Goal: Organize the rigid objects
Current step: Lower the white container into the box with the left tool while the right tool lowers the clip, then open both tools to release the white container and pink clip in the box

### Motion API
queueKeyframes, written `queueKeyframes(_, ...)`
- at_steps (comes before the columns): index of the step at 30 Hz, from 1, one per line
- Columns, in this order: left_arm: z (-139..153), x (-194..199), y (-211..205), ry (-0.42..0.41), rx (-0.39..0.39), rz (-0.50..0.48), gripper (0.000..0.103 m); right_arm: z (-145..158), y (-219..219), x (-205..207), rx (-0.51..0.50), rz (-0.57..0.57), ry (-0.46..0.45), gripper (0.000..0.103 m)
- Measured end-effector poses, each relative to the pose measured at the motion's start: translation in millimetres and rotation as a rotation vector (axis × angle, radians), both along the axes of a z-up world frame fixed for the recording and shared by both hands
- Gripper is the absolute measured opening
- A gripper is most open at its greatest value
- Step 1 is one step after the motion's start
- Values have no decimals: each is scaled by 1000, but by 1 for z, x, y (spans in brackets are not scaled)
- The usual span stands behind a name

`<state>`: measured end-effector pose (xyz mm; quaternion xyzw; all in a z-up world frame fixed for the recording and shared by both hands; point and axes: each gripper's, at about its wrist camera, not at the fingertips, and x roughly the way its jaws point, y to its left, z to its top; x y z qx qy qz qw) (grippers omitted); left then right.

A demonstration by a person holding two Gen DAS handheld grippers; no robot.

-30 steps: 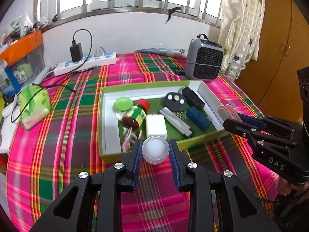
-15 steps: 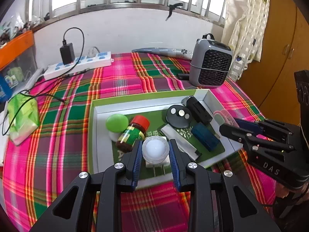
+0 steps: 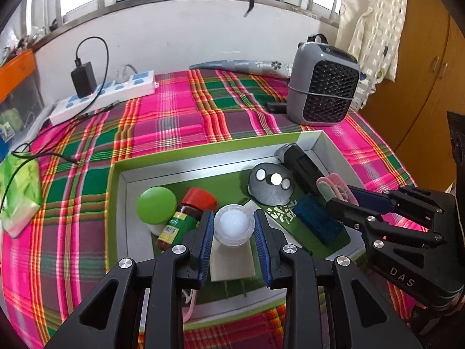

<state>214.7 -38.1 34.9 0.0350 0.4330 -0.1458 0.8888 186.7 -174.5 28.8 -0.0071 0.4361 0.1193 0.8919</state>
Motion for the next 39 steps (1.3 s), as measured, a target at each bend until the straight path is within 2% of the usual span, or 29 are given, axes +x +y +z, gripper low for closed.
queueKeyframes(27,-10,12,-7,23,29,6,28,-5,-7,6,32,-1,-1,25)
queueKeyframes(37,-8,8,-5,28,21,18,33,-6,-7,6,41,0,2,25)
queueKeyframes(39,-7,5,-6,25,23,17,34,-5,-7,5,40,2,-1,29)
